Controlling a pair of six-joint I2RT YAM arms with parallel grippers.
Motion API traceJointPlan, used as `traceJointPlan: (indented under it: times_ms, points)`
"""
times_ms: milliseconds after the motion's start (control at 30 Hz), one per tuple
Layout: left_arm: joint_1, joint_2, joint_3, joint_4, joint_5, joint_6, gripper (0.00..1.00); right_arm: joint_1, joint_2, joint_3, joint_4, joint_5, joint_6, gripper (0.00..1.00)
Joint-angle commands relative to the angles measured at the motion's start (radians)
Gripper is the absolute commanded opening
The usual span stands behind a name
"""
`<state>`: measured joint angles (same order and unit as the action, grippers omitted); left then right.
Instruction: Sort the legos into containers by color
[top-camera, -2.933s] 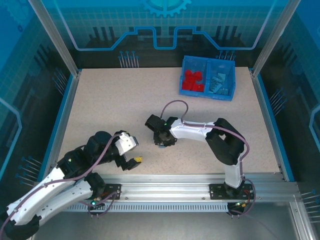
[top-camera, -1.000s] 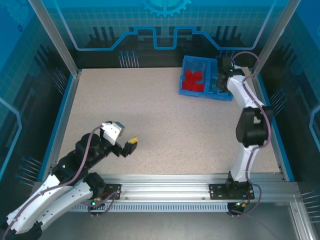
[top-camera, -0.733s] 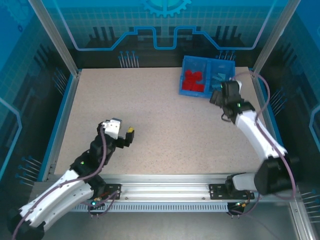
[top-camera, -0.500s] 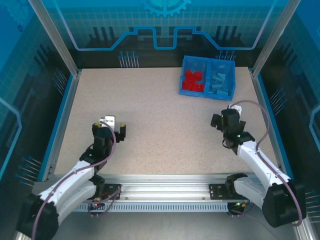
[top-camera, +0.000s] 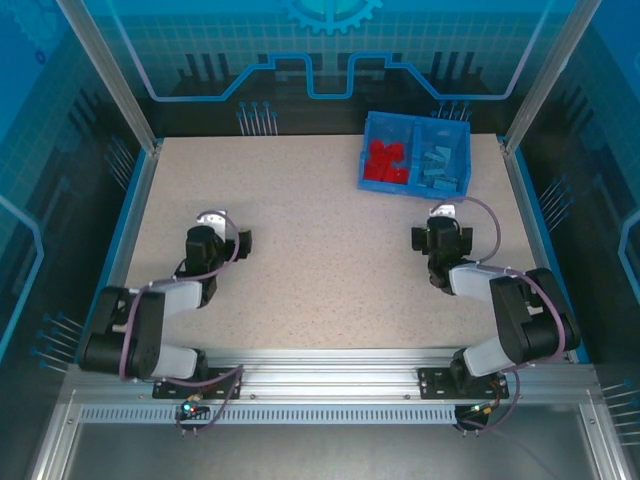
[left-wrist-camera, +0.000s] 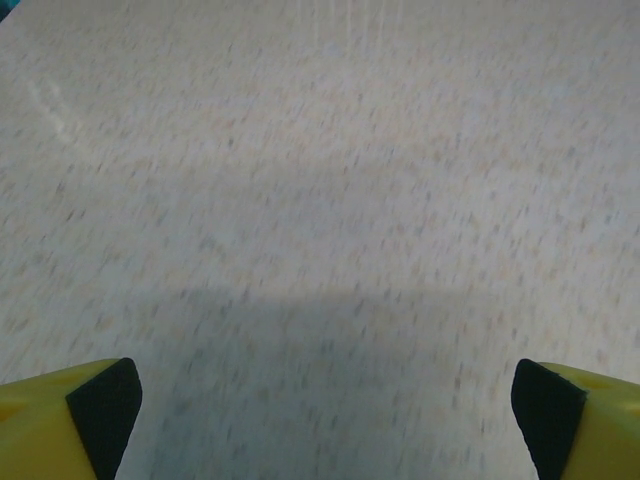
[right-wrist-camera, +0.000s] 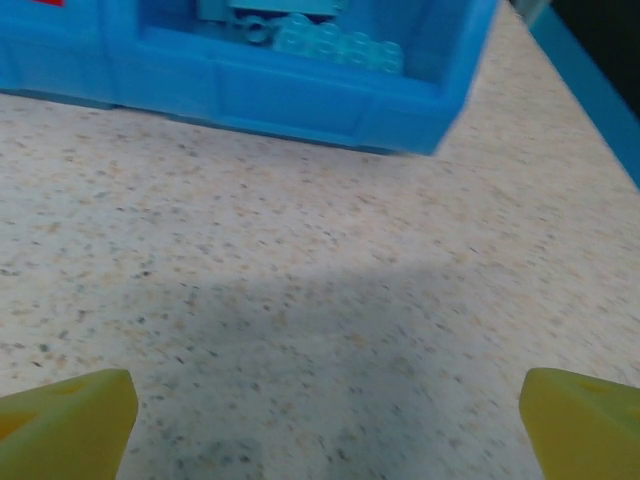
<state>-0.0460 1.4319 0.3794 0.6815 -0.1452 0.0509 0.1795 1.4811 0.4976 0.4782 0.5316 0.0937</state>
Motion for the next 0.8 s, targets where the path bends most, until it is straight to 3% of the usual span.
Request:
traceJointPlan:
  times_ms: [0, 33, 67, 100, 767]
  points:
    - [0.027, 0.090, -0.011, 0.211, 0.100, -0.028, 0.99, -0.103, -0.031, -0.072, 0.236, -0.279, -0.038, 1.00]
    - [0.032, 0.069, 0.009, 0.132, 0.098, -0.039, 0.99, -0.127, -0.002, -0.101, 0.316, -0.321, -0.022, 1.00]
    - [0.032, 0.087, 0.013, 0.161, 0.099, -0.034, 0.99, -0.103, 0.039, -0.117, 0.408, -0.301, -0.057, 1.00]
    - [0.032, 0.079, 0.035, 0.107, 0.097, -0.039, 0.99, -0.080, 0.025, -0.087, 0.318, -0.259, -0.063, 1.00]
    - [0.037, 0.083, 0.034, 0.108, 0.061, -0.057, 0.99, -0.072, 0.020, -0.094, 0.330, -0.265, -0.076, 1.00]
